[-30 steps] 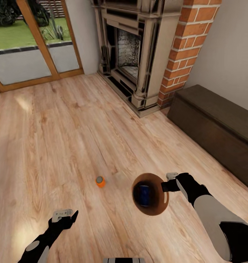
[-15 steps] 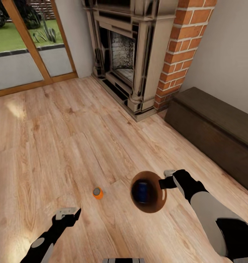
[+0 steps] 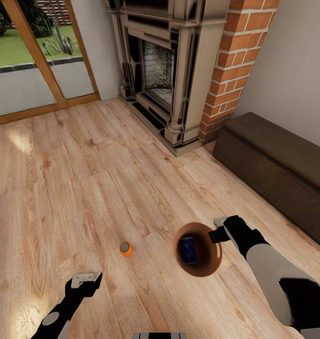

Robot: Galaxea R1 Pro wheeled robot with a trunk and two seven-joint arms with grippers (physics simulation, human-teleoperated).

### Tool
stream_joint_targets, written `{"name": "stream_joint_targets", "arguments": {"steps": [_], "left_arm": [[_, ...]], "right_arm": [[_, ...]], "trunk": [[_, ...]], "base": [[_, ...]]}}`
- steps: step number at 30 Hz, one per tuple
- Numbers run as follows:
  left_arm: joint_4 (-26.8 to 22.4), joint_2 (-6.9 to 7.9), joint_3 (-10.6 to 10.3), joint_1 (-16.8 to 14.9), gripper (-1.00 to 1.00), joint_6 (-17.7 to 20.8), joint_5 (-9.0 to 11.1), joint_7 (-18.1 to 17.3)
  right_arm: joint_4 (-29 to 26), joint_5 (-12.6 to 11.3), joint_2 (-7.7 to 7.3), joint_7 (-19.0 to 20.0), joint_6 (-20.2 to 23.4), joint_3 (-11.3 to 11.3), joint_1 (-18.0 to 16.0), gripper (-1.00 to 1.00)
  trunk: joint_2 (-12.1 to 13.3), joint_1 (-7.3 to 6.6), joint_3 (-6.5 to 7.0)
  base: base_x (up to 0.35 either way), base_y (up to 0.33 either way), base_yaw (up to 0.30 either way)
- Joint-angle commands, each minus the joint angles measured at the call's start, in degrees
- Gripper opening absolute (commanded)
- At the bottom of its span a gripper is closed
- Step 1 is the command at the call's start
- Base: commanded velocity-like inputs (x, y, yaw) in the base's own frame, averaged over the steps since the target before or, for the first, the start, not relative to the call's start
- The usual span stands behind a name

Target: Put the three can of soda from the living room inside the tash can in the kitchen.

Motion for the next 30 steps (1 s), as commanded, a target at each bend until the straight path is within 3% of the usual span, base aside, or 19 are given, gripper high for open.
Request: {"name": "stream_joint_targets", "arguments": {"steps": [1,7,8,18,30], "left_arm": [[0.3,0.21,0.3,0.2,1.00,-0.3,0.3,-0.3],[2.2,0.88,2.2,1.1,1.00,-1.3,2.3,-2.3],[5.9,0.90,2.3,1.1,1.00,-1.3,3.3,-6.1],[6.1,0.91,2.3,1.1,1.00,-1.3,3.4,-6.3],[6.1,0.93,2.3,1.1,1.00,-1.4,3.4,-6.3]], "right_arm": [[0.0,-0.4,-0.04,0.1,0.3,0.0,0.3,-1.00],[-0.2,2.2,0.50,0.1,-2.3,-0.2,2.5,-1.00],[-0.2,-11.6,0.51,0.1,-2.8,-0.2,3.5,-1.00],[-0.2,-11.6,0.71,0.1,-3.1,-0.2,3.6,-1.00],[-0.1,-11.5,1.50,0.0,-3.2,-0.2,3.6,-1.00]], "trunk": [[0.0,0.00,0.00],[0.0,0.00,0.07],[0.0,0.00,0.09],[0.0,0.00,0.41],[0.0,0.00,0.46]], "base": [[0.113,0.000,-0.088],[0.262,0.000,-0.205],[0.310,0.000,-0.243],[0.319,0.000,-0.228],[0.307,0.000,-0.031]]}}
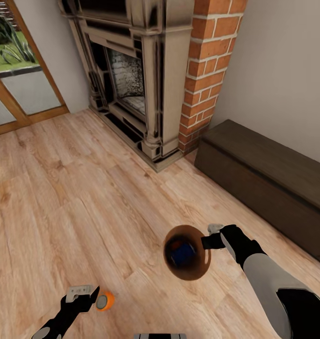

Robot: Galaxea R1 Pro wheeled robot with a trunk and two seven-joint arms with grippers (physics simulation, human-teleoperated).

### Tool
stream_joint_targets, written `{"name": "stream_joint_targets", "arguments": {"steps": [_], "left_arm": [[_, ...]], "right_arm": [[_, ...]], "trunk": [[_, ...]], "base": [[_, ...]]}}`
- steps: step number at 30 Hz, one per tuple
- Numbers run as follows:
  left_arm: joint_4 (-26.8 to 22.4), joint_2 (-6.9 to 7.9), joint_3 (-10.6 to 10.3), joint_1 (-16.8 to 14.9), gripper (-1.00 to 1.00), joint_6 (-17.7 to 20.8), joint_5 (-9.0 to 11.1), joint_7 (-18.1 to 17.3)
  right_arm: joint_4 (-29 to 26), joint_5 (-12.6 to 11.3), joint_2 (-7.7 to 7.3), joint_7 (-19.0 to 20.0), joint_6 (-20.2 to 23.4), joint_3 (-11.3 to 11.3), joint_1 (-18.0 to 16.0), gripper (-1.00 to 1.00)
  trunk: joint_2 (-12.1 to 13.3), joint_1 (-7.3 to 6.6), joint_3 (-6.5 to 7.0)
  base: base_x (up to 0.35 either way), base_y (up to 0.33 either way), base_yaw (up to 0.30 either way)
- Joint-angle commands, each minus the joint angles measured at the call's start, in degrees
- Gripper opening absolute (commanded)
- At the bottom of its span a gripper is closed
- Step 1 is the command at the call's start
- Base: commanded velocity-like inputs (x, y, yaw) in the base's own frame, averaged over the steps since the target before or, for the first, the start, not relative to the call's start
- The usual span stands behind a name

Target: Put the three can of soda from the living room inside the tash can in the kitchen.

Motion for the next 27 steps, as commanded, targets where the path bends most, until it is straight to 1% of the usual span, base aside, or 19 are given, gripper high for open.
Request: {"name": "stream_joint_targets", "arguments": {"steps": [1,14,22,24,26,27], "left_arm": [[-0.1,0.00,0.0,0.0,1.00,-0.1,0.0,0.0],[0.2,-0.04,0.1,0.0,1.00,-0.1,0.1,0.1],[0.1,-0.62,0.2,-0.1,1.00,0.0,0.0,0.3],[-0.3,-0.79,0.2,-1.8,1.00,0.4,0.0,0.3],[0.1,-0.84,0.2,-4.1,1.00,0.3,0.0,0.4],[0.2,-0.87,0.2,-4.5,1.00,0.2,0.0,0.4]], "right_arm": [[0.0,-0.4,0.01,0.1,0.1,0.0,0.0,-1.00],[0.0,-0.4,0.31,0.1,0.0,0.1,0.0,-1.00],[-0.1,-0.4,0.28,0.2,0.3,0.1,0.0,-1.00],[-0.1,-0.4,0.49,0.2,2.4,0.2,-0.2,-1.00],[-0.2,-0.5,0.62,0.3,6.1,0.2,-0.5,-1.00],[-0.3,-0.5,0.64,0.4,7.0,0.3,-0.7,-1.00]], "trunk": [[0.0,0.00,0.00],[0.0,0.00,0.00],[-3.2,1.75,-1.43],[-4.0,2.19,-1.79],[-4.8,2.63,-2.15],[-5.2,2.85,-2.33]], "base": [[0.123,0.000,-0.002],[0.022,0.000,0.000],[0.000,0.000,0.000],[0.000,0.000,0.000],[0.000,0.000,0.000],[0.000,0.000,0.000]]}}
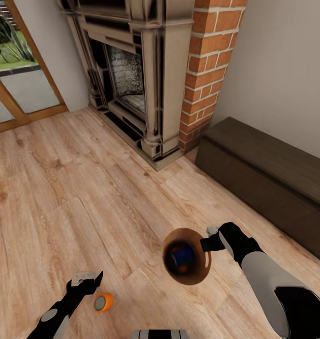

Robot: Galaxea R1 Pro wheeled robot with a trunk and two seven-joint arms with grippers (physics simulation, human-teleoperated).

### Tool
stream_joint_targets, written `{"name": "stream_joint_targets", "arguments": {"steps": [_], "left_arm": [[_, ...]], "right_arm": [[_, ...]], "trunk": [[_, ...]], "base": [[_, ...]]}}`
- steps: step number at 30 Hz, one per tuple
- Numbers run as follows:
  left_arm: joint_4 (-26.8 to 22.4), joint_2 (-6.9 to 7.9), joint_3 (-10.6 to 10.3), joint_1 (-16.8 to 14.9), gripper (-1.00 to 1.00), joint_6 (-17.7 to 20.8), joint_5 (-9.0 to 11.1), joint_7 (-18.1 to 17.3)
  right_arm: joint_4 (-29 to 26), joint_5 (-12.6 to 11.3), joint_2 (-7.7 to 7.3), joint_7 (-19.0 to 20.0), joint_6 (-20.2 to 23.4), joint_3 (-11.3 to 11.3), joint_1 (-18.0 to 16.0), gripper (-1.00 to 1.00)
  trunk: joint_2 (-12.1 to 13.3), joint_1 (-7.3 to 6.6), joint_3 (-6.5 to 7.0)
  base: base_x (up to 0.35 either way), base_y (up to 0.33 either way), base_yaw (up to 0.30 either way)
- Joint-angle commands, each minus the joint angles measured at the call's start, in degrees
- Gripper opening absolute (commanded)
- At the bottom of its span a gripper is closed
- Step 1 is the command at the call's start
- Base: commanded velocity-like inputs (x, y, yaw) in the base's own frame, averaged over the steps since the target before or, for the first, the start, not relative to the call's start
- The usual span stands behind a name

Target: Put the three can of soda from the living room inside the tash can in the kitchen.

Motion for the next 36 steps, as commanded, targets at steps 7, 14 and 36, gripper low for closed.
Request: {"name": "stream_joint_targets", "arguments": {"steps": [7,14,36], "left_arm": [[8.4,-0.01,0.0,-5.5,1.00,-7.0,0.0,4.5],[14.7,-0.01,-0.2,-6.3,1.00,-12.1,0.0,5.5],[23.0,-2.06,-7.9,-6.4,1.00,-21.7,-2.4,12.1]], "right_arm": [[-8.8,-1.5,0.58,0.8,14.7,-0.1,-3.4,-1.00],[-11.1,-1.4,1.93,0.8,15.2,0.0,-3.7,-1.00],[-11.4,-1.0,2.62,0.8,15.2,0.0,-4.4,-1.00]], "trunk": [[-2.8,1.54,-1.25],[-5.6,3.07,-2.51],[-14.5,7.91,-6.46]], "base": [[0.000,0.000,0.000],[0.000,0.000,0.000],[0.000,0.000,0.000]]}}
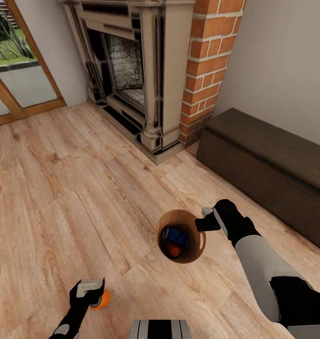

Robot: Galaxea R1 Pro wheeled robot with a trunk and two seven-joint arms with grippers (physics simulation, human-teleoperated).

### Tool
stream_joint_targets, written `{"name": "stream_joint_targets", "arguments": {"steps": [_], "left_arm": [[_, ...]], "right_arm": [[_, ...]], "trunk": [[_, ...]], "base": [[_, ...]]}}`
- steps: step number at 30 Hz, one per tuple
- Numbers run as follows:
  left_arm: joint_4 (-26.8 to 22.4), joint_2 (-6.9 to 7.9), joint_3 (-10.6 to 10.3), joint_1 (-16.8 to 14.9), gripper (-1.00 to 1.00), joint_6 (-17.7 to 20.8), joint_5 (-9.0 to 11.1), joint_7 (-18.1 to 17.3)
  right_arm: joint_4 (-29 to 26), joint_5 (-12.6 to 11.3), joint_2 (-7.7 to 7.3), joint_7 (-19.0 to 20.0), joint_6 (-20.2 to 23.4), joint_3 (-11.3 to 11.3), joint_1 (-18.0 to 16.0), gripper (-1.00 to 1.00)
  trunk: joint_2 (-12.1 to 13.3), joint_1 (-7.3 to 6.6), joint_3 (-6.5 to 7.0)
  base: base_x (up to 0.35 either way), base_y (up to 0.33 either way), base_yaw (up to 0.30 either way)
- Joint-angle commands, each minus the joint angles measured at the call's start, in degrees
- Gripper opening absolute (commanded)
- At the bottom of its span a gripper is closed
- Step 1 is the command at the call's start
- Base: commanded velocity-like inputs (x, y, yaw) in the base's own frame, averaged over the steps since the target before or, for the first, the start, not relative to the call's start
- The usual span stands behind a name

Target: Put the three can of soda from the living room inside the tash can in the kitchen.

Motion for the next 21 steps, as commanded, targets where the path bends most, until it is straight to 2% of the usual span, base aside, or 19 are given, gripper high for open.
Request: {"name": "stream_joint_targets", "arguments": {"steps": [1,6,12,21], "left_arm": [[0.9,-0.02,-0.6,0.0,1.00,-0.7,-0.9,1.4],[2.4,-0.06,-1.4,0.0,1.00,-1.7,-2.2,3.4],[2.6,-0.06,-1.6,0.0,1.00,-1.9,-2.5,3.7],[2.4,-0.06,-1.7,0.0,1.00,-1.9,-2.5,3.7]], "right_arm": [[0.0,-1.8,0.01,0.2,0.2,-0.1,0.0,-1.00],[0.1,-1.8,0.06,0.2,0.2,-0.1,0.0,-1.00],[0.1,-1.8,0.07,0.2,0.2,-0.1,0.0,-1.00],[0.1,-1.8,0.11,-0.1,0.2,0.0,-0.1,-1.00]], "trunk": [[-0.4,0.22,-0.18],[-2.4,1.32,-1.08],[-4.8,2.63,-2.15],[-4.8,2.63,-2.15]], "base": [[0.000,0.000,0.000],[0.000,0.000,0.000],[0.000,0.000,0.000],[0.000,0.000,0.000]]}}
